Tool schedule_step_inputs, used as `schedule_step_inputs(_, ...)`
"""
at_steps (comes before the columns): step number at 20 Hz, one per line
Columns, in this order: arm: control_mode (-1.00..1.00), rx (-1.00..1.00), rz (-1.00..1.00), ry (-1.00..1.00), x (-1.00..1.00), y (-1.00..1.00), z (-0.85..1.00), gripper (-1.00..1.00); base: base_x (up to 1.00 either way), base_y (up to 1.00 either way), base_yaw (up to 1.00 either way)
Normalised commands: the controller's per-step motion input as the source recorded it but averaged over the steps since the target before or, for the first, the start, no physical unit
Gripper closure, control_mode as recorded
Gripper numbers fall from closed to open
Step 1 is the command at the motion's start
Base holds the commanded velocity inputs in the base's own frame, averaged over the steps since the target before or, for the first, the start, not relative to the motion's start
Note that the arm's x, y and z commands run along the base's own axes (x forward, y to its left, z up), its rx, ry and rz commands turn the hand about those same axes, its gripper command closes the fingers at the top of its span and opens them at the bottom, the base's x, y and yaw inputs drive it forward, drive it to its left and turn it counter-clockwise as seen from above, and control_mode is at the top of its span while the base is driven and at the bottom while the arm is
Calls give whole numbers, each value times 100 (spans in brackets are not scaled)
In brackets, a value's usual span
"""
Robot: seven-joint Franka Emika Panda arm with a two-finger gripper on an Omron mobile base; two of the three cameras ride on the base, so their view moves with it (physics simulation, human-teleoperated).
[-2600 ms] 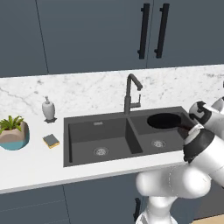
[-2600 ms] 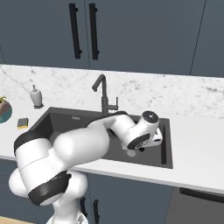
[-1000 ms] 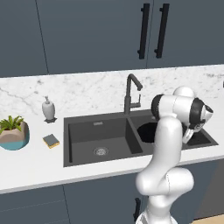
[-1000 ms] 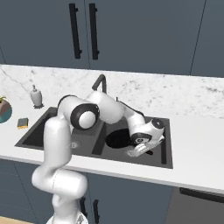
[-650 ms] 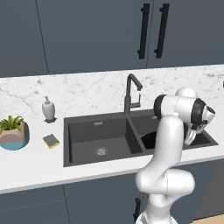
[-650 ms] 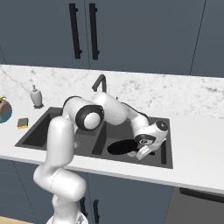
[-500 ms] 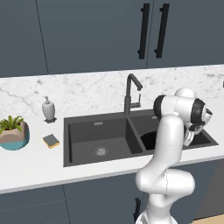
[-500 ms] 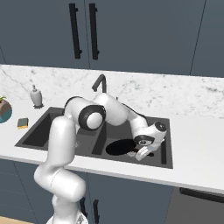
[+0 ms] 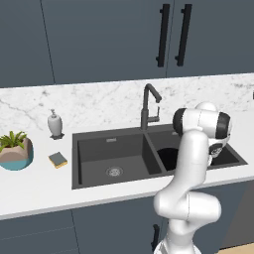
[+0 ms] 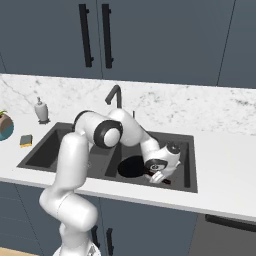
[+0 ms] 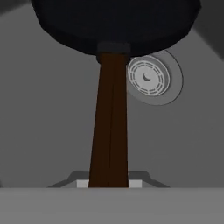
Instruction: Pick the pan and sponge and place them into the sink. Then turn on the water.
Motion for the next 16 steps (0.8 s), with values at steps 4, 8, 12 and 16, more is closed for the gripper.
schedule_step_inputs(4,-100,-1,4,0,5,3,12,-100,0,0,0)
schedule_step_inputs(8,-100,0,3,2,1,0,67,-100,0,0,0)
schedule_step_inputs(12,-100,0,1,1,-1,7,96,-100,0,0,0)
schedule_step_inputs(16,-100,0,0,0,-24,25,100,-100,0,0,0)
